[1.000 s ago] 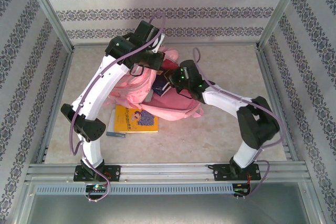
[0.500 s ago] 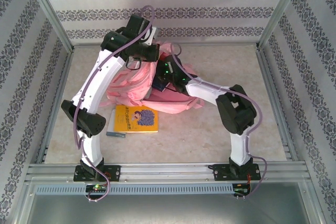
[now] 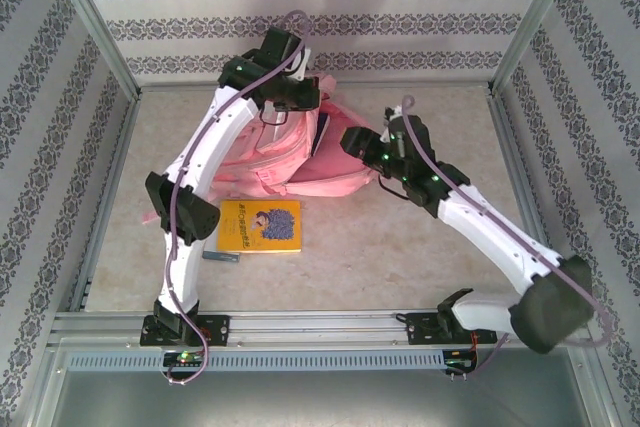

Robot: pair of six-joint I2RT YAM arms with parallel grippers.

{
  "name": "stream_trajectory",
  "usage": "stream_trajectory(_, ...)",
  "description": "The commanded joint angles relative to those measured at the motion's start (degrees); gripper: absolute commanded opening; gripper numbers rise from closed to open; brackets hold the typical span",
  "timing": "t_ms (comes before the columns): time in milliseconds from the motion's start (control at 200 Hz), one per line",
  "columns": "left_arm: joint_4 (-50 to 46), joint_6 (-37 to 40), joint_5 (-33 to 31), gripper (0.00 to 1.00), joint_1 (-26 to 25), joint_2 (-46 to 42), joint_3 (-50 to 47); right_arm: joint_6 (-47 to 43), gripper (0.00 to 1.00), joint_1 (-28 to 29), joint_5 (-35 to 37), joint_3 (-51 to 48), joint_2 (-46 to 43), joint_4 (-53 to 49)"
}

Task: Pack the student bag

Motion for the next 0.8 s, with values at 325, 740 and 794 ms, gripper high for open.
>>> stream_trajectory(325, 3.4, -3.3, -5.3, 0.61, 1.0, -14.9, -10.0, -16.7, 0.67, 2.1, -2.0, 0.2, -9.3, -21.5)
stream_trajectory(740, 14.4, -15.8, -11.5, 0.77, 9.8, -51.3, -72.3, -22.2, 0.66, 16.0, -16.4, 10.4, 11.2, -20.8)
stream_trajectory(794, 16.6, -16.8, -9.5, 0.78, 13.0, -52.9, -78.1, -21.0, 0.64, 17.0, -17.9, 11.5, 15.2, -21.3)
